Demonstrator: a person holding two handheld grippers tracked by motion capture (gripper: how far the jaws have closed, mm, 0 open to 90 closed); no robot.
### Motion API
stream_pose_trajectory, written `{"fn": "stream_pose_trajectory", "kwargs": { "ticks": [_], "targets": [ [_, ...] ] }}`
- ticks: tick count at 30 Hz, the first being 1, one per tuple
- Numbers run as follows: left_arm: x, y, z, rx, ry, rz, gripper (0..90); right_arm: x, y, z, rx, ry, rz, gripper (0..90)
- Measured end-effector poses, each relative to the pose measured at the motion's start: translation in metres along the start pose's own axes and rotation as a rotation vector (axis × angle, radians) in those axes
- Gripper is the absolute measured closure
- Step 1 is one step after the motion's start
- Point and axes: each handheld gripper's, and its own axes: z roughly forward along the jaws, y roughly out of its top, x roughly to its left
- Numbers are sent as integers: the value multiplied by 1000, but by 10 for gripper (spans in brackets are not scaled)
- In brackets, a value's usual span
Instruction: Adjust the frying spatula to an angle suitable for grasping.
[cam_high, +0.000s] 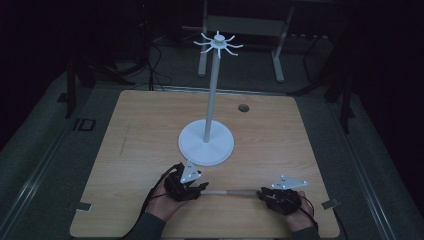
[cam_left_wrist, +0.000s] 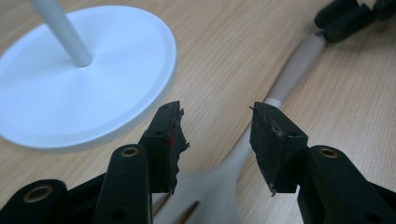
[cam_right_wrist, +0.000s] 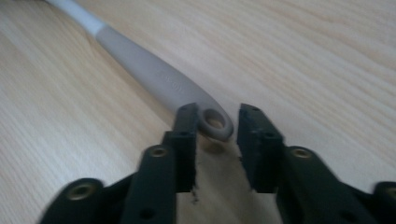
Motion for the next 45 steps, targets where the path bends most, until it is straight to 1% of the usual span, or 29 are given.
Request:
{"fn": "stream_pose_trajectory", "kwargs": {
  "ticks": [3,4,5,6,7,9,11,12,13,14,15,17,18,19,20,21,22,25,26,28,29,31,36,39,42,45],
  "targets": [
    [-3,4,10,25,-15,16,539,-3,2,1,-10,4,11,719],
    [-4,5,13,33,-20,25,543,-5,3,1,-16,9,23,719],
    [-6,7,17,40,-25,31,543,-5,3,1,-16,9,23,719],
    [-10,11,23,53,-42,45,544,-5,3,2,-17,9,25,719],
    [-10,11,23,53,-42,45,547,-5,3,2,-17,9,25,719],
    [-13,14,29,66,-58,58,549,-4,3,2,-18,6,27,716],
    [-16,17,35,78,-67,72,559,-5,3,2,-12,3,34,677],
    [-17,18,38,83,-74,75,559,-5,3,2,-12,3,34,677],
    [-17,19,41,86,-77,77,561,-5,2,2,-8,5,38,672],
    [-17,20,43,92,-81,78,562,-5,0,2,8,12,33,654],
    [-18,20,45,92,-83,76,562,-5,0,2,8,12,33,654],
    [-17,21,48,97,-86,74,566,-4,-3,2,22,15,21,649],
    [-17,22,49,99,-87,74,566,-4,-3,2,22,15,21,649],
    [-17,22,51,103,-90,76,572,-4,-2,2,25,15,22,670],
    [-17,23,52,105,-93,79,572,-4,-2,2,25,15,22,670],
    [-18,23,53,109,-95,80,572,-4,-1,3,22,15,20,686],
    [-18,24,54,112,-99,83,576,-5,2,4,11,13,28,710],
    [-19,25,57,122,-108,87,591,-7,5,5,3,10,41,719],
    [-20,26,59,129,-116,88,605,-9,8,7,-9,11,50,726],
    [-20,26,60,133,-122,89,610,-9,8,7,-9,11,50,726],
    [-22,28,64,155,-131,101,610,-10,8,8,-10,12,56,726],
    [-24,29,68,173,-142,112,620,-11,11,11,-17,11,53,729],
    [-25,33,79,229,-163,126,633,-13,14,14,-21,10,58,729],
    [-24,35,84,262,-176,126,649,-13,13,14,-21,13,59,718],
    [-24,36,88,291,-191,137,675,-12,12,11,-28,19,53,693],
    [-24,36,91,310,-192,149,686,-14,11,5,-58,17,59,670]
  ]
}}
